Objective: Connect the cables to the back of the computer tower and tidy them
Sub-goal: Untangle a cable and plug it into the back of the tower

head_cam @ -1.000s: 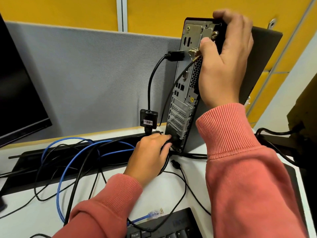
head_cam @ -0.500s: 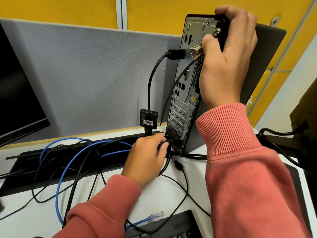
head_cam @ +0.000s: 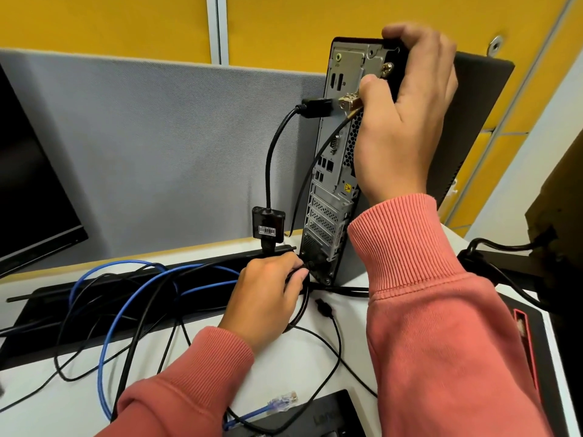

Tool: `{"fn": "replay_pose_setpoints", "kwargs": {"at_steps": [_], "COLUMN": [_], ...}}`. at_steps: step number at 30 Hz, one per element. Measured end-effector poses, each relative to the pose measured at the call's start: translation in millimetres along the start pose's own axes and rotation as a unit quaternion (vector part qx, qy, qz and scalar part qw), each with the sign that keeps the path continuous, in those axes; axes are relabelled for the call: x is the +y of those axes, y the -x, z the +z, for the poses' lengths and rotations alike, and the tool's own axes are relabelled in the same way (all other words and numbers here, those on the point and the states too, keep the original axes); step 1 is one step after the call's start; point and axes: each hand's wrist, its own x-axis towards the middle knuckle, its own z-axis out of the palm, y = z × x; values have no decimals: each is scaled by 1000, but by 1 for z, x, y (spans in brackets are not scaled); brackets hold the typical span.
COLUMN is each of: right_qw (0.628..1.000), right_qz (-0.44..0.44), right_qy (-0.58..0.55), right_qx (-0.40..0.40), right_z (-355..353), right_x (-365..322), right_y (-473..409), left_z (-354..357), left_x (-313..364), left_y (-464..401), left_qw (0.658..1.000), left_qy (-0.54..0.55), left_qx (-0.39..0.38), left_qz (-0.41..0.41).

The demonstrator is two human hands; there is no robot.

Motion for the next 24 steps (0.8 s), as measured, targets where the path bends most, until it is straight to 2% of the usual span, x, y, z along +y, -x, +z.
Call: {"fn": "replay_pose_setpoints", "kwargs": {"at_steps": [8, 24], "right_qw": [1000, 1000], "right_qz": [-2, -3], "right_qy": [0, -1], "right_qx": [1, 8], "right_z": [-1, 0], "right_x": [0, -1], "right_y": [0, -2], "left_z": [-1, 3], "left_x": [6, -1], "left_y": [1, -2], "left_qw": [997, 999], "left_qy": [-53, -30], "left_qx": [12, 5], "left_qz": [47, 29]}}
